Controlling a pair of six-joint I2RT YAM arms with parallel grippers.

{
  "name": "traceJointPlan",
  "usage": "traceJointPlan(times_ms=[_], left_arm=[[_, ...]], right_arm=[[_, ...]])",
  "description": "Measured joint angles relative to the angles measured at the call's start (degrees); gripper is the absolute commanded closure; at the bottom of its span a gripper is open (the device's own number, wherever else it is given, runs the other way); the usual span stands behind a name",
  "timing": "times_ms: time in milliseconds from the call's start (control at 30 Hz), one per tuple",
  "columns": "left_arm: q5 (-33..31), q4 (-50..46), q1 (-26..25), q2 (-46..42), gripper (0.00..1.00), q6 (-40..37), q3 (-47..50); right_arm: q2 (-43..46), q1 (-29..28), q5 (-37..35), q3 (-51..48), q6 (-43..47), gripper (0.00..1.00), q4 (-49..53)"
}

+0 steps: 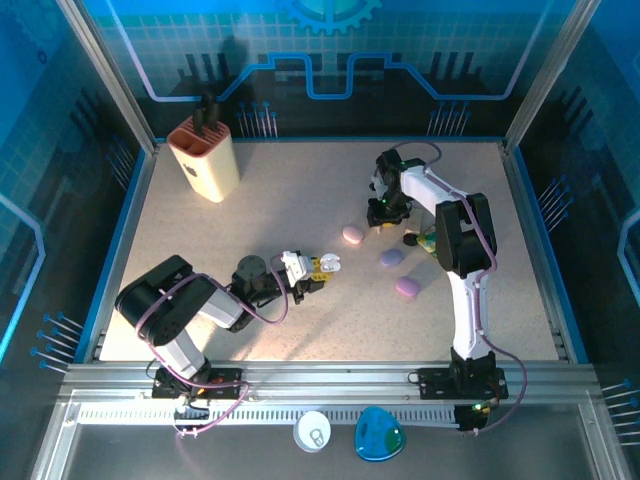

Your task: Insert wireless bluetooth earbuds into charging case

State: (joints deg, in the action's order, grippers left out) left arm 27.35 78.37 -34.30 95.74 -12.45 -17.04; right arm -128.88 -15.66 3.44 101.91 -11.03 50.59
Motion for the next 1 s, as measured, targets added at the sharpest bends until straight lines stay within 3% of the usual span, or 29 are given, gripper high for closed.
traceJointPlan(times_ms=[533, 733, 1000], left_arm=[[1.5, 0.0, 0.0, 1.7, 0.90, 0.0, 0.0], [1.5, 0.0, 0.0, 1.8, 0.90, 0.1, -0.1], [1.4, 0.0, 0.0, 1.8, 0.91, 2.0, -0.5]], right_arm=[[1.1, 0.7, 0.4, -2.1, -0.1, 0.79, -2.1], [7.8, 0.7, 0.8, -12.7, -0.1, 0.79, -10.0], [27.1, 0.6, 3.9, -33.0, 1.3, 0.80, -29.4]])
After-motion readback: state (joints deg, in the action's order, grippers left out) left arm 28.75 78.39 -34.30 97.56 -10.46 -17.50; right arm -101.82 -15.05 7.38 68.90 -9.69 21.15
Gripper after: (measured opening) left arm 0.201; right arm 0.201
